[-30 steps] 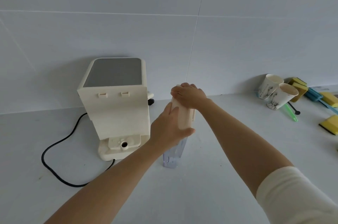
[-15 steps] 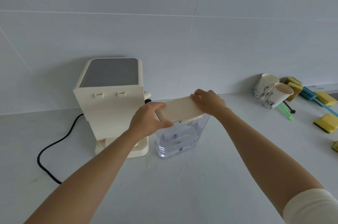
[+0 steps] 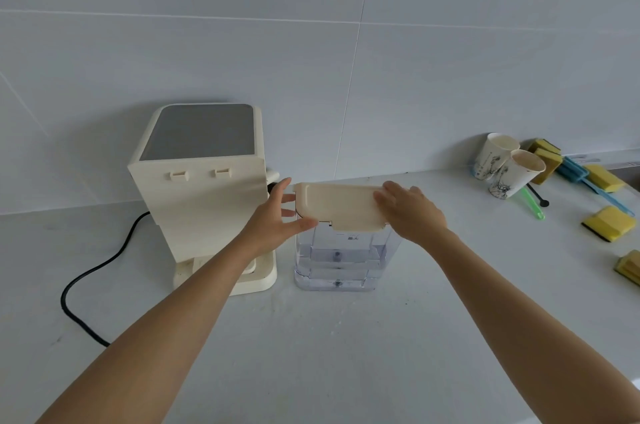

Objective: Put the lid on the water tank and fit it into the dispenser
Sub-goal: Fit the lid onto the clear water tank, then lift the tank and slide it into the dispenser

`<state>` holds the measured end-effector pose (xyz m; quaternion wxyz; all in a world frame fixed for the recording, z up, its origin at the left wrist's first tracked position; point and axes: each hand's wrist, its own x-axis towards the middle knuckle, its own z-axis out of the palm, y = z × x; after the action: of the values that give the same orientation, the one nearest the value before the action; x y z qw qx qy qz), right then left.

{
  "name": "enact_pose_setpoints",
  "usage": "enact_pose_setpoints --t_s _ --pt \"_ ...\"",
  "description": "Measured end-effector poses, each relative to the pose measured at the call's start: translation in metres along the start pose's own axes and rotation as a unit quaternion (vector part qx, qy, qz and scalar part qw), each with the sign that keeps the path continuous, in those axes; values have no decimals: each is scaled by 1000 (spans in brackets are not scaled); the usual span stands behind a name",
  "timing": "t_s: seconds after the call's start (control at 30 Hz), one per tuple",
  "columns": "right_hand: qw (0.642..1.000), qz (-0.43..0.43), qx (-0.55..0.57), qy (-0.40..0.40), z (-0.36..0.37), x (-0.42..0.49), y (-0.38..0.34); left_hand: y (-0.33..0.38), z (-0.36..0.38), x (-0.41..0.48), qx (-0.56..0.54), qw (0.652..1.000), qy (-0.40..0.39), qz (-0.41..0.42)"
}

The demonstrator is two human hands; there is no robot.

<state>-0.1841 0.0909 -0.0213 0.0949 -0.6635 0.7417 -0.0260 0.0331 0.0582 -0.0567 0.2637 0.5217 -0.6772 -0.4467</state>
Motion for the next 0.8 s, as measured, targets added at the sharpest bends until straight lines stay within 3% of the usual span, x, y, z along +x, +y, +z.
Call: enact_pose_setpoints --t_s 0.03,0.1,0.2,0.3,0.5,0.67,0.8 --pt "1000 -13 7 -1 2 1 4 -2 1 0 -1 1000 -10 -6" --pt "988 5 154 -3 3 1 11 -7 3 0 -3 999 -30 -18" --pt "896 25 442 24 9 2 26 -13 8 2 6 998 -47 -31" --pt "827 3 562 -35 21 1 43 -20 15 5 16 997 -56 -44" --pt "841 -57 524 -119 47 0 52 -32 27 12 43 994 -70 -79" --pt "874 4 457 -165 81 8 58 -42 37 16 66 989 -73 -109" --pt "877 56 448 -164 96 12 53 -47 45 17 67 987 -58 -137"
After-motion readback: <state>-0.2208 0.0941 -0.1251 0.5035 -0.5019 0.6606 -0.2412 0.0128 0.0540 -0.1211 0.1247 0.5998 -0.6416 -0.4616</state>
